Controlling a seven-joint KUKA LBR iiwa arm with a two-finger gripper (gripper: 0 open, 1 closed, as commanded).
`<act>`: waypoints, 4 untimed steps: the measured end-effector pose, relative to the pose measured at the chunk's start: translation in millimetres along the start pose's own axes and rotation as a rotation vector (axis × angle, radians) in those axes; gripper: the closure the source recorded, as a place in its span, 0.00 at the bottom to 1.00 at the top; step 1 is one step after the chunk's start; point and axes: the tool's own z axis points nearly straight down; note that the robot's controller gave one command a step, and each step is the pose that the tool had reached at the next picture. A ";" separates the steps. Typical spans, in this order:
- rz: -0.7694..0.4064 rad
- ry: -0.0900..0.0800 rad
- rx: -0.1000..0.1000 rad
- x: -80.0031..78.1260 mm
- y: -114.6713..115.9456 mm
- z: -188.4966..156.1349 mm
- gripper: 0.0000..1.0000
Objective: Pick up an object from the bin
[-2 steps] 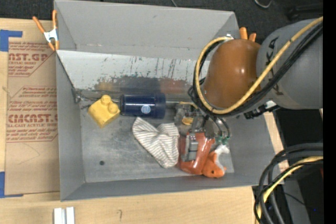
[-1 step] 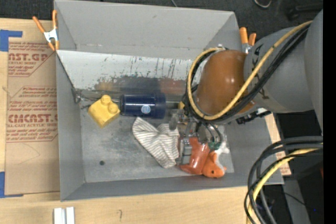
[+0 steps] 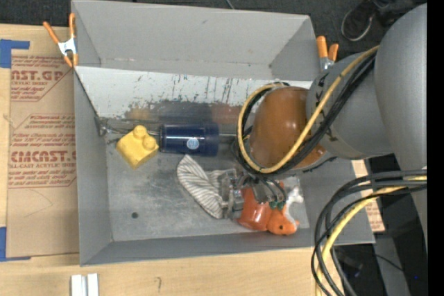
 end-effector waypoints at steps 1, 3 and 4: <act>0.000 0.000 0.000 0.0 0.0 0.0 1.00; 0.009 -0.001 0.000 -0.5 -10.4 -86.6 1.00; 0.035 -0.003 0.001 -18.7 -20.6 -189.3 1.00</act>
Offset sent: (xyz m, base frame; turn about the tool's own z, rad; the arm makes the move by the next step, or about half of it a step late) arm 0.0016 -0.0110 0.0871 0.0092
